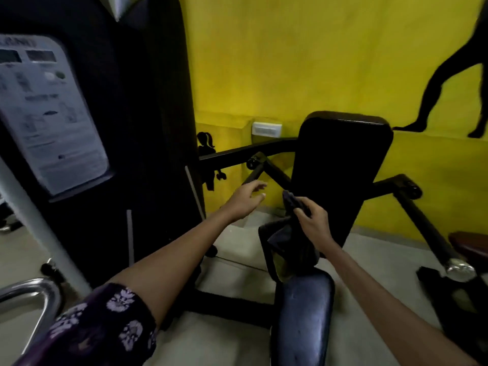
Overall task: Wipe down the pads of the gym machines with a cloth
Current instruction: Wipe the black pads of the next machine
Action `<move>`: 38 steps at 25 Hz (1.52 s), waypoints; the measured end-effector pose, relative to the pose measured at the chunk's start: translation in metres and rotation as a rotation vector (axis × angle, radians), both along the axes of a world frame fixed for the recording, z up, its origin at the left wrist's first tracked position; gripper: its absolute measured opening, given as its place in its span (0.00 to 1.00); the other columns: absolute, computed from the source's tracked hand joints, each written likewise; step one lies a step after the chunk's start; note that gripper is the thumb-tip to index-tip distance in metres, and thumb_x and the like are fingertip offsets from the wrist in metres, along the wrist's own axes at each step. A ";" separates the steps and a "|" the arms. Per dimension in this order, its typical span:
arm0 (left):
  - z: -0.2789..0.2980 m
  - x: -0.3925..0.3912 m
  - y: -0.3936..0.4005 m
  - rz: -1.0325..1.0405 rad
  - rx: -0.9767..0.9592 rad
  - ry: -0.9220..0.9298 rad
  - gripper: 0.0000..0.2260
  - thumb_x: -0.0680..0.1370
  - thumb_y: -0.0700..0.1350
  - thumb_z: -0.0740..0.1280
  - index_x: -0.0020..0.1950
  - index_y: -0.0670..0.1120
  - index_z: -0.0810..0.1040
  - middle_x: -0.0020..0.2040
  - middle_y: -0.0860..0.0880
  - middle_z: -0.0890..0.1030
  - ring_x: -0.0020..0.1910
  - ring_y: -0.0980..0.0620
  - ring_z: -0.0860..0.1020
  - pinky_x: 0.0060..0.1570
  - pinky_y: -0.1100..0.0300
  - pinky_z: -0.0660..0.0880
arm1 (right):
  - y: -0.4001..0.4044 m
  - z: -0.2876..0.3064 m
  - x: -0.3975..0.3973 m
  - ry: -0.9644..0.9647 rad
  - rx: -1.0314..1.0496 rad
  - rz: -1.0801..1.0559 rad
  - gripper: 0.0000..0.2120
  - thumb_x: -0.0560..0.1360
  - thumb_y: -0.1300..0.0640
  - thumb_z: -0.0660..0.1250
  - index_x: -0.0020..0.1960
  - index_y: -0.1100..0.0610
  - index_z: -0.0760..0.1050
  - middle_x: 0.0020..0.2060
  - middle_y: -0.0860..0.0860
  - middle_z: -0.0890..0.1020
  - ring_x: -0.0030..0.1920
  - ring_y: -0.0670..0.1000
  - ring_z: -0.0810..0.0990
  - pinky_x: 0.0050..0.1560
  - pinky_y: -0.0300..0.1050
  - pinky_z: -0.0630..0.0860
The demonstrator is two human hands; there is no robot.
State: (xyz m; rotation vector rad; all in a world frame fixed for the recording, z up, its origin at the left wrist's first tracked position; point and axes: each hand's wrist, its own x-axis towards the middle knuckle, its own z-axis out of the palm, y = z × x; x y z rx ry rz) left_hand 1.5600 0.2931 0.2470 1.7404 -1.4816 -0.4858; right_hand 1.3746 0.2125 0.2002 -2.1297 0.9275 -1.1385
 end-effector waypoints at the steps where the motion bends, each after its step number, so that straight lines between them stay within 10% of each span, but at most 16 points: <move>1: 0.006 0.004 -0.019 -0.046 -0.031 0.000 0.16 0.81 0.43 0.62 0.68 0.45 0.71 0.67 0.46 0.73 0.68 0.50 0.69 0.65 0.55 0.68 | -0.010 0.002 -0.001 -0.004 -0.009 -0.043 0.13 0.77 0.64 0.65 0.60 0.64 0.75 0.53 0.58 0.80 0.53 0.53 0.77 0.49 0.38 0.68; 8: 0.056 0.017 -0.142 -0.292 -0.334 -0.119 0.16 0.78 0.37 0.63 0.66 0.41 0.73 0.65 0.44 0.74 0.66 0.48 0.71 0.62 0.62 0.65 | -0.056 0.013 -0.011 -0.135 -0.018 -0.321 0.12 0.77 0.65 0.63 0.60 0.64 0.75 0.51 0.58 0.79 0.52 0.56 0.78 0.48 0.48 0.73; 17: 0.087 -0.006 -0.252 -0.443 -0.569 -0.182 0.18 0.77 0.45 0.63 0.66 0.42 0.73 0.67 0.44 0.74 0.70 0.46 0.67 0.71 0.48 0.58 | -0.062 0.044 -0.024 -0.174 -0.086 -0.680 0.13 0.75 0.69 0.64 0.56 0.56 0.76 0.50 0.52 0.80 0.51 0.50 0.78 0.45 0.25 0.69; 27: 0.054 -0.009 -0.298 -0.343 -1.049 -0.192 0.14 0.80 0.45 0.58 0.60 0.39 0.77 0.57 0.42 0.79 0.61 0.46 0.73 0.67 0.56 0.65 | -0.171 0.174 -0.001 0.041 -0.351 -0.933 0.19 0.73 0.52 0.58 0.59 0.59 0.77 0.52 0.58 0.79 0.54 0.59 0.74 0.54 0.49 0.67; 32: 0.045 -0.011 -0.307 -0.276 -1.139 -0.254 0.14 0.82 0.47 0.55 0.62 0.43 0.74 0.58 0.43 0.79 0.61 0.46 0.74 0.68 0.59 0.63 | -0.207 0.143 0.002 0.353 -0.399 -0.940 0.26 0.74 0.35 0.50 0.58 0.47 0.78 0.57 0.49 0.78 0.63 0.57 0.70 0.67 0.70 0.47; 38: 0.041 -0.013 -0.306 -0.269 -1.178 -0.226 0.13 0.78 0.43 0.60 0.62 0.44 0.73 0.58 0.44 0.79 0.63 0.48 0.73 0.66 0.55 0.67 | -0.213 0.150 -0.006 0.359 -0.368 -0.956 0.24 0.75 0.35 0.53 0.61 0.45 0.76 0.58 0.48 0.76 0.61 0.54 0.68 0.62 0.63 0.60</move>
